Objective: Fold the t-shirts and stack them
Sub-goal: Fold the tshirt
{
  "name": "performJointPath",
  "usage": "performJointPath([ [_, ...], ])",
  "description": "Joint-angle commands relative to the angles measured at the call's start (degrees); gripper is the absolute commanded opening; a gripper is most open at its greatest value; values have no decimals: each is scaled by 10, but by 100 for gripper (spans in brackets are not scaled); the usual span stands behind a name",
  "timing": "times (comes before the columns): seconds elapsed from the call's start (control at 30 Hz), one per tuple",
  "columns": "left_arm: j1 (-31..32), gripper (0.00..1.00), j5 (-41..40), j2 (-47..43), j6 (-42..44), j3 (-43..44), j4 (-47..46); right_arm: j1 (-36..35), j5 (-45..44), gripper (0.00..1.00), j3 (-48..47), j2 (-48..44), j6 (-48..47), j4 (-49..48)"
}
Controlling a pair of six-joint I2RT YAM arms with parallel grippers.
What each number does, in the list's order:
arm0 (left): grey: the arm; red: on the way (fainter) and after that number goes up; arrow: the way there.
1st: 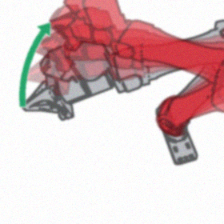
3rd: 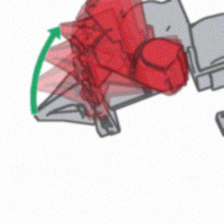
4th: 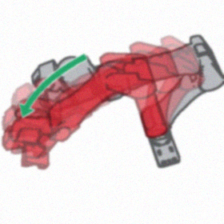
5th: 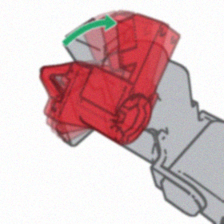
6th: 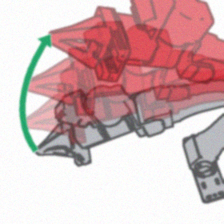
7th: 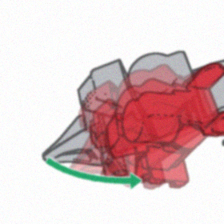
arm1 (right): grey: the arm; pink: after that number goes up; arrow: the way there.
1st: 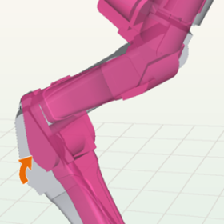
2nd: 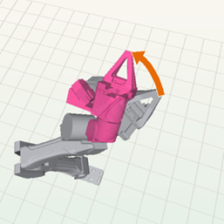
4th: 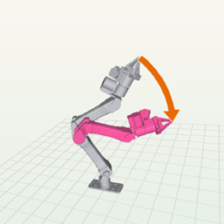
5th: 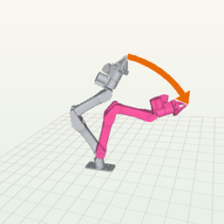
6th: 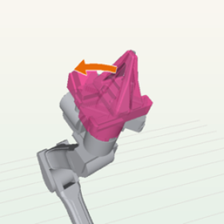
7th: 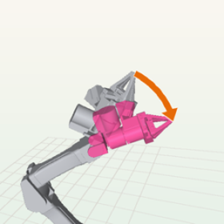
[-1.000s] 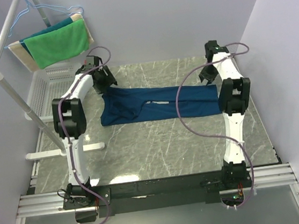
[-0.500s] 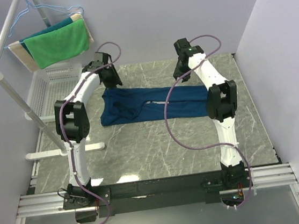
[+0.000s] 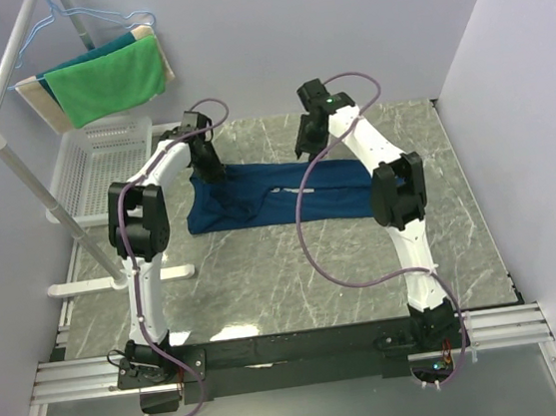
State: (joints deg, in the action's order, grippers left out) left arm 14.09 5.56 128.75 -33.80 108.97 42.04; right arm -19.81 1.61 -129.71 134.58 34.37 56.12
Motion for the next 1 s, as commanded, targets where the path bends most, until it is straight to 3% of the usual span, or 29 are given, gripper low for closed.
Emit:
performJointPath([
  [0.0,2,29,-7,-14,-6,-18,16,-25,21,42,-12,9,-18,-10],
  [0.23,4,29,-14,-40,-6,-78,32,-30,19,42,4,9,-15,-13],
  [0.77,25,31,-26,-198,6,-210,52,-30,9,40,28,11,-12,-13],
  [0.97,25,32,-46,-205,1,-249,66,-30,3,40,17,20,-14,-2],
])
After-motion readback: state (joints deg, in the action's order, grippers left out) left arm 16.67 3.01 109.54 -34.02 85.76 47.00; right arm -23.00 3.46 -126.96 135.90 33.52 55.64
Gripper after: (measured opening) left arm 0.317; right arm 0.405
